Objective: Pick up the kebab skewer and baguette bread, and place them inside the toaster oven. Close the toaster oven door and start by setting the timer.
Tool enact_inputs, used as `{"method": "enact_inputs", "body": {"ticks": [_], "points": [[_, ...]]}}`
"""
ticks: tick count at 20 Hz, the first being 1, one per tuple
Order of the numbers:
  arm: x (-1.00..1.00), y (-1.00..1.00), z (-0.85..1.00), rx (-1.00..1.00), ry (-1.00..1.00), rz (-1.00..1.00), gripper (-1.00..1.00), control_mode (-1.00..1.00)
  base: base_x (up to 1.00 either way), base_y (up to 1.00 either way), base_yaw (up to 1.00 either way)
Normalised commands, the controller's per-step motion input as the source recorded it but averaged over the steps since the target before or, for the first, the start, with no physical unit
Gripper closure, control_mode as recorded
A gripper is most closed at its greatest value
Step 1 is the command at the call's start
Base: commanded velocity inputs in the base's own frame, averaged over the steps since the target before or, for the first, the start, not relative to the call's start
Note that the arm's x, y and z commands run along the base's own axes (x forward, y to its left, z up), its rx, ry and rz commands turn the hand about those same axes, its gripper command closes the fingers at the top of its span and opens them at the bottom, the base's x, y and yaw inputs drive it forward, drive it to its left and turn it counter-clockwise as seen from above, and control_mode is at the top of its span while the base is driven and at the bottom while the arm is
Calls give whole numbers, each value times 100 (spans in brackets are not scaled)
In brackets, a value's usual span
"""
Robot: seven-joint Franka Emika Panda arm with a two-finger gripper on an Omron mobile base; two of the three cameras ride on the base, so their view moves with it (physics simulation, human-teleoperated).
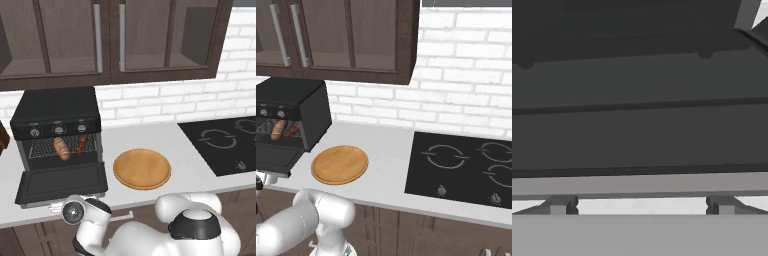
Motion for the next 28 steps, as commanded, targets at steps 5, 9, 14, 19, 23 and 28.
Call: {"method": "enact_inputs", "body": {"ticks": [5, 9, 14, 19, 23, 28], "points": [[10, 0, 4, 0, -7, 0, -100, -100, 0, 0, 0], [0, 0, 43, 0, -17, 0, -100, -100, 0, 0, 0], [1, 0, 67, 0, -11, 0, -100, -100, 0, 0, 0], [8, 0, 54, 0, -1, 0, -100, -100, 0, 0, 0], [5, 0, 21, 0, 0, -1, -100, -100, 0, 0, 0], [-50, 0, -38, 0, 8, 0, -100, -100, 0, 0, 0]]}}
